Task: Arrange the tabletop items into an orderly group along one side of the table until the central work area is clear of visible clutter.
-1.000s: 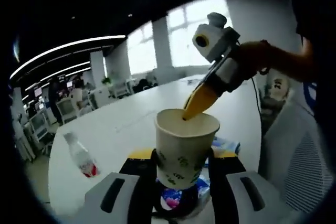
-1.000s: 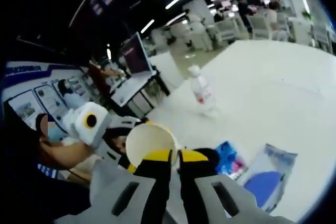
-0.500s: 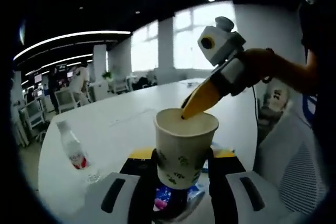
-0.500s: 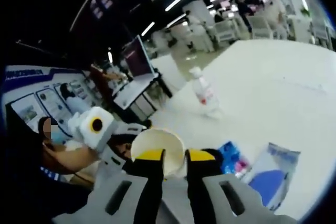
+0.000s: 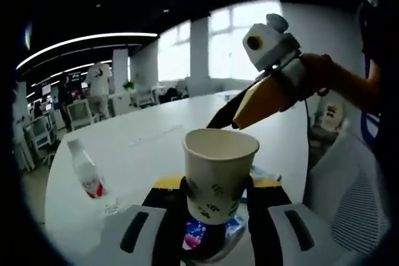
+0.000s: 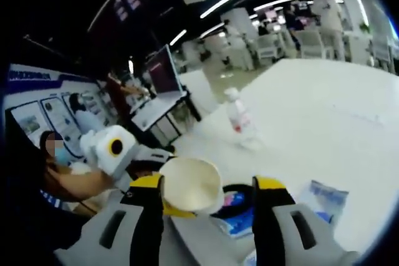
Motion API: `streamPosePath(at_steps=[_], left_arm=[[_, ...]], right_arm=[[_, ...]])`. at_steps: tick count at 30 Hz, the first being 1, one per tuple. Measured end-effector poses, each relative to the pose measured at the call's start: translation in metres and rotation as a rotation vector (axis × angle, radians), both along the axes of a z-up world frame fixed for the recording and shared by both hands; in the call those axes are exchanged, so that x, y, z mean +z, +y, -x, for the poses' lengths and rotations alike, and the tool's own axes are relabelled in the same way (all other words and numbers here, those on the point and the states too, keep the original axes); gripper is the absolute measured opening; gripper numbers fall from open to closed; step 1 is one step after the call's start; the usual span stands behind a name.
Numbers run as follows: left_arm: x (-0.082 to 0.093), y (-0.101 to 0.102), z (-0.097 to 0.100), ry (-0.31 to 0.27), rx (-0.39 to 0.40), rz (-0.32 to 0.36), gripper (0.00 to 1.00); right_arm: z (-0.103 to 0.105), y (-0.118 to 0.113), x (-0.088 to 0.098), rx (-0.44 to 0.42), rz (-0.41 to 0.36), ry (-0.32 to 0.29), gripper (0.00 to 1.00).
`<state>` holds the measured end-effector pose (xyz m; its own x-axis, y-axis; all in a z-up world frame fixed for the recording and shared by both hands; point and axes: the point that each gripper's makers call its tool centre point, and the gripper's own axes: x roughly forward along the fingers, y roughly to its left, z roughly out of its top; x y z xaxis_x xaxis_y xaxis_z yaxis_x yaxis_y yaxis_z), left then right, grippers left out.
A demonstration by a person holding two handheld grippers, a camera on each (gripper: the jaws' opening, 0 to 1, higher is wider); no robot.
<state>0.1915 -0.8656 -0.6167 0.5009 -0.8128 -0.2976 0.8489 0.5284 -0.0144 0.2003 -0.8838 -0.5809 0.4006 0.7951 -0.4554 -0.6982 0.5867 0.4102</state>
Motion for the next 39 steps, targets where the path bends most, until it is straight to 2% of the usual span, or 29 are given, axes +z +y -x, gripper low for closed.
streamPosePath(at_steps=[4,8,12,16,26,34,36,39], left_arm=[[-0.002,0.001,-0.002,0.006,0.01,-0.004,0.35],[-0.004,0.003,-0.005,0.011,0.022,-0.005,0.35],[-0.006,0.005,-0.009,0.013,0.036,-0.006,0.35],[-0.005,0.007,-0.015,0.015,0.06,0.005,0.35],[0.001,0.01,-0.037,0.012,0.125,0.046,0.36],[-0.008,0.017,-0.052,0.031,0.194,0.048,0.36],[-0.013,0.02,-0.057,0.019,0.212,0.014,0.36],[-0.019,0.023,-0.064,0.033,0.234,0.017,0.36]], right_arm=[[0.0,0.0,0.0,0.009,0.003,-0.019,0.64],[-0.004,-0.004,-0.002,0.003,0.042,-0.068,0.84],[-0.004,-0.007,-0.003,0.003,0.05,-0.075,0.87],[-0.009,-0.012,-0.006,-0.016,0.059,-0.098,1.0],[-0.01,-0.028,-0.016,-0.032,0.087,-0.101,1.0],[-0.012,-0.046,-0.026,-0.047,0.132,-0.112,1.0],[-0.012,-0.05,-0.029,-0.05,0.145,-0.112,1.0],[-0.013,-0.054,-0.033,-0.059,0.149,-0.102,1.0]])
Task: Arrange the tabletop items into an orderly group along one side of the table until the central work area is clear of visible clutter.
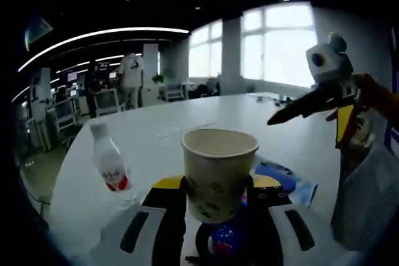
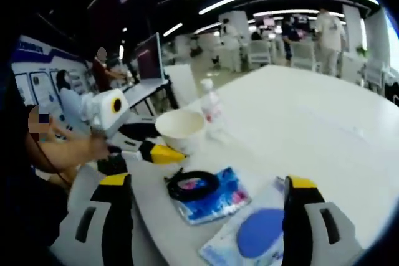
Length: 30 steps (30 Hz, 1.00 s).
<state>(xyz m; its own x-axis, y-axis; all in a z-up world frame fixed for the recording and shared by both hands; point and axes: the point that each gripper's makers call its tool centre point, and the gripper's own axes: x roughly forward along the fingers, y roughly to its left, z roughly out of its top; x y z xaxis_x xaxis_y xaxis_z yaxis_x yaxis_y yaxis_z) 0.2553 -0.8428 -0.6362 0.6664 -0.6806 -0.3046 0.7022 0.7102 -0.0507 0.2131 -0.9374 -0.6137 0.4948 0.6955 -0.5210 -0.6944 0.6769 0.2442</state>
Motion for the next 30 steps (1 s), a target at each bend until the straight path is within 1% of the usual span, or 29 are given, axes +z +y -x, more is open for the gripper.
streamPosePath(at_steps=[5,9,12,14,18,22,25,30], left_arm=[[-0.006,-0.001,-0.009,0.009,0.015,0.009,0.36],[-0.011,-0.003,-0.019,0.009,0.025,0.014,0.36],[-0.015,-0.004,-0.026,-0.008,0.026,-0.002,0.36],[-0.017,-0.005,-0.031,-0.007,0.028,-0.005,0.36],[-0.02,-0.006,-0.043,-0.01,0.047,0.018,0.36],[-0.024,-0.006,-0.055,-0.005,0.069,0.036,0.36],[-0.029,-0.004,-0.064,-0.013,0.093,0.031,0.36],[-0.035,-0.005,-0.077,-0.003,0.117,0.043,0.36]], right_arm=[[-0.003,-0.005,-0.004,-0.031,-0.008,0.006,1.0],[-0.005,-0.009,-0.008,-0.043,0.001,0.016,1.0],[-0.005,-0.012,-0.012,-0.042,0.021,0.016,1.0],[-0.006,-0.015,-0.016,-0.041,0.049,0.016,1.0],[-0.007,-0.02,-0.023,-0.046,0.078,0.013,1.0],[-0.007,-0.021,-0.023,-0.063,0.049,0.026,1.0],[-0.008,-0.023,-0.024,-0.071,0.042,0.03,1.0],[-0.013,-0.026,-0.024,-0.085,0.024,0.034,1.0]])
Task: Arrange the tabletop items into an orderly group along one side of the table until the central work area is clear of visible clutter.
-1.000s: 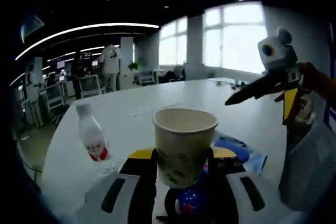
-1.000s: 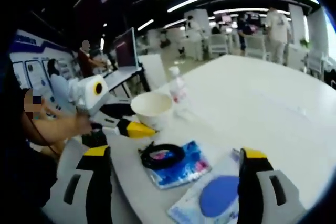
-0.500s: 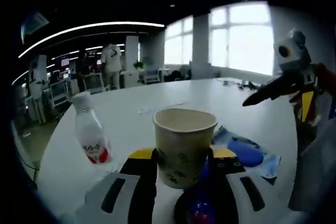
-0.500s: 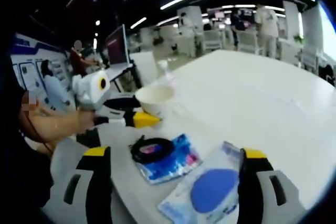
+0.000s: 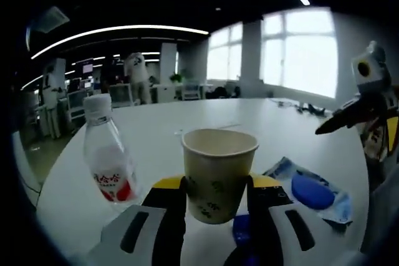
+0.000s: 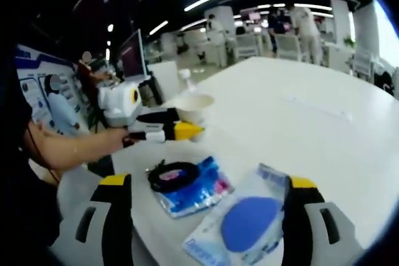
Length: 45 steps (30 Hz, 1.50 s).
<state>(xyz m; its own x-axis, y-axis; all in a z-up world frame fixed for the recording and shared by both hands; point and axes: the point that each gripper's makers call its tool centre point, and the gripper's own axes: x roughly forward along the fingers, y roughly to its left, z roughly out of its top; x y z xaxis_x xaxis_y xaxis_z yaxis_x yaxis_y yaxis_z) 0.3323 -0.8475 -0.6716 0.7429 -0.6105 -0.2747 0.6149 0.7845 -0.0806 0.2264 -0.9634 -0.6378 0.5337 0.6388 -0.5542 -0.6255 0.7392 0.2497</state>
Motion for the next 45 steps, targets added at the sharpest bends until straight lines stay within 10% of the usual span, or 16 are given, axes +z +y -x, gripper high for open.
streamPosePath(at_steps=[16,45], left_arm=[[-0.027,0.018,-0.033,0.019,0.197,0.027,0.36],[-0.058,0.019,-0.049,0.072,0.241,0.008,0.36]], right_arm=[[-0.015,-0.009,-0.008,-0.023,-0.011,0.008,1.0],[-0.015,-0.015,-0.024,-0.057,-0.021,0.043,0.98]])
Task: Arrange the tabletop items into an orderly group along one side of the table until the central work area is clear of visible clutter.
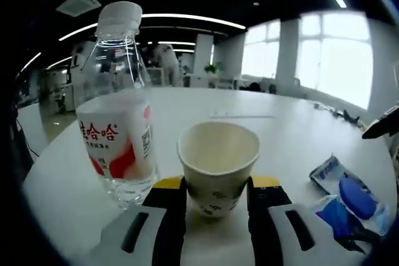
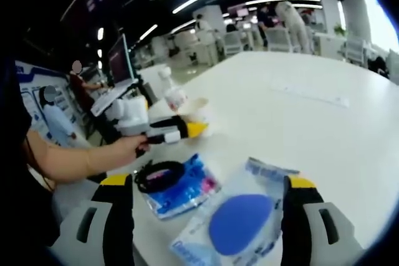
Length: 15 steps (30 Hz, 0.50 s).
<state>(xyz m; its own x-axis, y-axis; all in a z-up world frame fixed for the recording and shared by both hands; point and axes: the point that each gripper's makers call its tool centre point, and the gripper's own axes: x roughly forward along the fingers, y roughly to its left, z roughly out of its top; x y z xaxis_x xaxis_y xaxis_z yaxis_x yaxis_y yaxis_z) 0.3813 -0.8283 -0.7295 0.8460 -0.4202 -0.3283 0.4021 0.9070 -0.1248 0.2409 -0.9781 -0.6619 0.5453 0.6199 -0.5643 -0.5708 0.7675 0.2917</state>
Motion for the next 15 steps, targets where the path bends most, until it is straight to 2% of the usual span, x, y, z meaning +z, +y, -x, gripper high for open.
streamPosePath(at_steps=[4,15], left_arm=[[-0.0006,-0.0001,-0.0012,0.001,-0.005,-0.018,0.36],[-0.0068,0.0019,0.0002,0.022,-0.004,-0.038,0.36]], right_arm=[[-0.0024,-0.0014,0.0016,-0.016,-0.002,-0.017,0.95],[0.0005,-0.0037,-0.0025,-0.026,-0.004,-0.001,0.95]])
